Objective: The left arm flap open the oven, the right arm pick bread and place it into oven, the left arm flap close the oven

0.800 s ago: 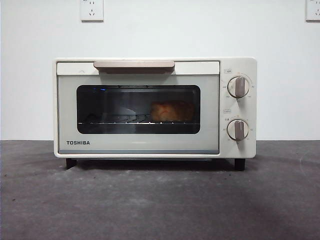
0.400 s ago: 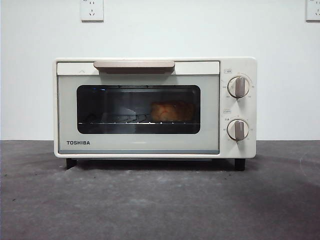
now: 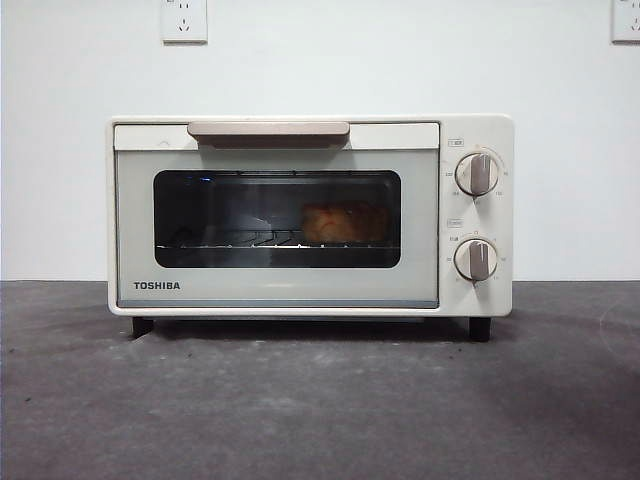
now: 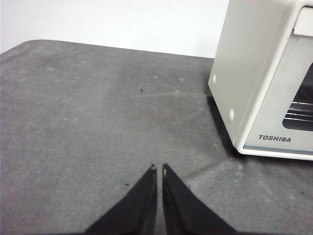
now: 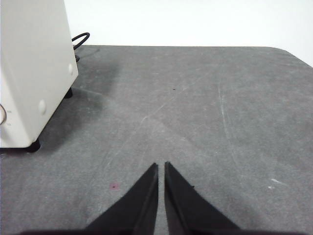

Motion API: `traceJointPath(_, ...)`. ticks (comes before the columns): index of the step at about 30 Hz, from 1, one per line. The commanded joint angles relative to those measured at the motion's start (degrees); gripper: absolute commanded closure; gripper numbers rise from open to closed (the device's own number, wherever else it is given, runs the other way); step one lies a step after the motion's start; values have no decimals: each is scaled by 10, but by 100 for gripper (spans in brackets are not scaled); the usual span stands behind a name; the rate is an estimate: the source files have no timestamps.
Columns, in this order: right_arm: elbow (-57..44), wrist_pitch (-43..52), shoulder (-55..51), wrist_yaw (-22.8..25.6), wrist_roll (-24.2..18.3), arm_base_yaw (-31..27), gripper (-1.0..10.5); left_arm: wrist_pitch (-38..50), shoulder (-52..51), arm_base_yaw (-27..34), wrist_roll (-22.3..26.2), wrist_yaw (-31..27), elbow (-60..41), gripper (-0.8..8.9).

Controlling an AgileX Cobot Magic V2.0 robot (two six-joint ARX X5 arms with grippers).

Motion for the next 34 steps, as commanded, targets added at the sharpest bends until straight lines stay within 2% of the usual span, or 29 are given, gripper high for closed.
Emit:
traceJointPath(1,-6,-2,0,-3,-5,-1,929,-5,-1,1,2,0,-11,786)
traceJointPath(34,-6,11,0,-1,-2,-1,928,-5,-1,1,2,0,-11,786)
